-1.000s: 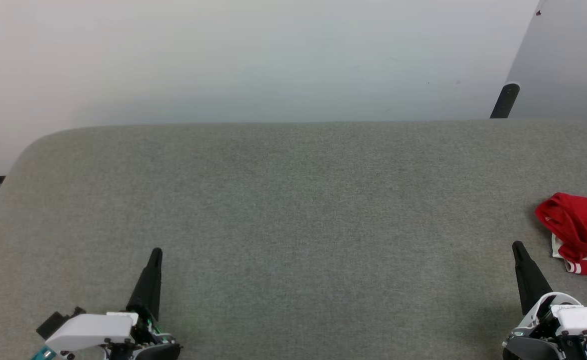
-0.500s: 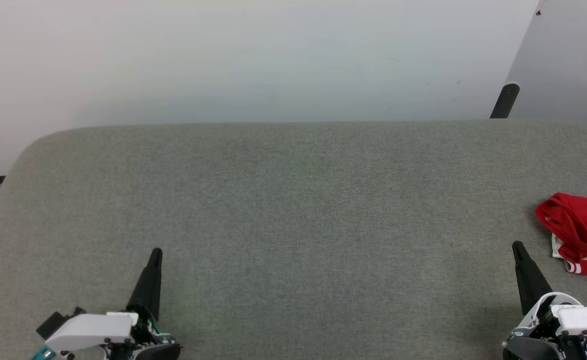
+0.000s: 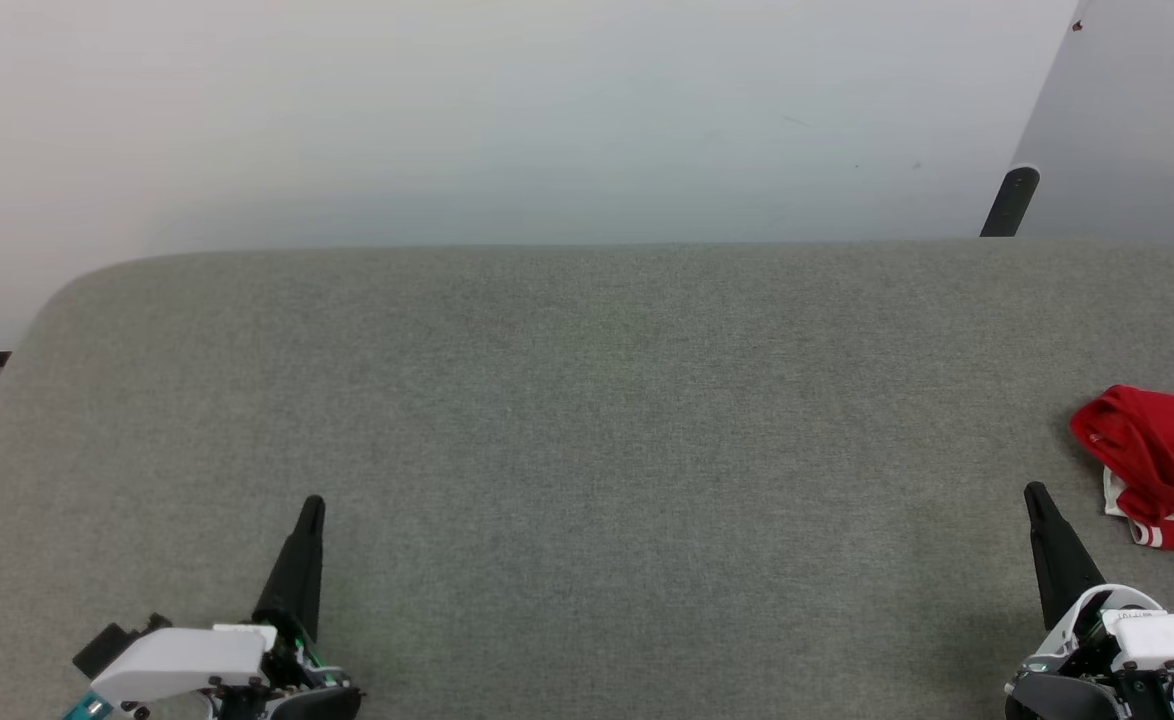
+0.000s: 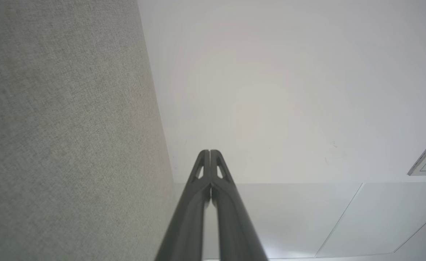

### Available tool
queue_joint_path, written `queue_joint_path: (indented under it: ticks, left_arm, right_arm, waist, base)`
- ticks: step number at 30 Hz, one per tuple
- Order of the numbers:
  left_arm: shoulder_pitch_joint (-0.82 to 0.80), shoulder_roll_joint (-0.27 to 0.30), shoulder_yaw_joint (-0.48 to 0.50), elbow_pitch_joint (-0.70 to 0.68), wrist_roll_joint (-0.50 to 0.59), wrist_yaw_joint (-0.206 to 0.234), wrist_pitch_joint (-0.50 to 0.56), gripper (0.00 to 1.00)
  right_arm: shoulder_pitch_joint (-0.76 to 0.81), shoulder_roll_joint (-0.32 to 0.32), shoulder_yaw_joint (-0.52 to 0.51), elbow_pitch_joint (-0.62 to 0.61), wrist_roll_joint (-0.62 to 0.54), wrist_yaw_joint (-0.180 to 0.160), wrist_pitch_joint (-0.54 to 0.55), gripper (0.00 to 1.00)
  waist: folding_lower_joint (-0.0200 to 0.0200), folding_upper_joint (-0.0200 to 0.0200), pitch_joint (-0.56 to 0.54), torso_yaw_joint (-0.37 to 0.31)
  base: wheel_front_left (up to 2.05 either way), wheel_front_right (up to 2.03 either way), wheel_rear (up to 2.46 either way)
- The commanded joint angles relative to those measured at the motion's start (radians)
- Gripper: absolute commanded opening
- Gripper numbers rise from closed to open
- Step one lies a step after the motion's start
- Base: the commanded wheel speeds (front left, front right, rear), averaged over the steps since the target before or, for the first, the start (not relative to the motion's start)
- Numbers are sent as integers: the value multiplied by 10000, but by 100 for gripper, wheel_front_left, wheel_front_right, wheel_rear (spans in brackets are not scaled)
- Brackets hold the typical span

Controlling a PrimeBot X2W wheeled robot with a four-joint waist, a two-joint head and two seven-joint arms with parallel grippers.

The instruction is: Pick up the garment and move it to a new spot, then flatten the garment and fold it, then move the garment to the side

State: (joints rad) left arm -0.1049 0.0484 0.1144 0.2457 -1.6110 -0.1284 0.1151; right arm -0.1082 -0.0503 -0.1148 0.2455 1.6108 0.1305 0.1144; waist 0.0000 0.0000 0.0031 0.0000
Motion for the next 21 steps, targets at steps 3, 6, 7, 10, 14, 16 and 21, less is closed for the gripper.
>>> queue_joint_path:
  ticks: [3,6,7,10,14,16,21]
  left_arm:
    - [-104,3,17,6,-34,-48,17,0]
    - [-104,3,15,6,-34,-47,16,0]
    - [-104,3,18,6,-34,-47,16,0]
    - [-104,4,16,6,-35,-48,16,0]
    - [-104,4,17,6,-35,-47,16,0]
    - [-104,4,17,6,-35,-47,16,0]
    - [-104,4,17,6,-35,-47,15,0]
  right_arm:
    - [-24,24,4,-2,41,4,9,0]
    - [-24,24,5,-2,41,4,9,0]
    - [-24,24,5,-2,41,4,9,0]
    - [-24,24,5,-2,41,4,9,0]
    - [-24,24,5,-2,41,4,9,0]
    - [-24,24,5,-2,41,4,9,0]
    - [-24,24,5,-2,41,4,8,0]
  waist:
    - [0,0,0,0]
    - [0,0,0,0]
    - [0,0,0,0]
    - [0,0,0,0]
    - [0,0,0,0]
    - [0,0,0,0]
    - [0,0,0,0]
  base:
    - [0,0,0]
    - [0,0,0]
    - [0,0,0]
    - [0,0,0]
    - [0,0,0]
    - [0,0,0]
    - [0,0,0]
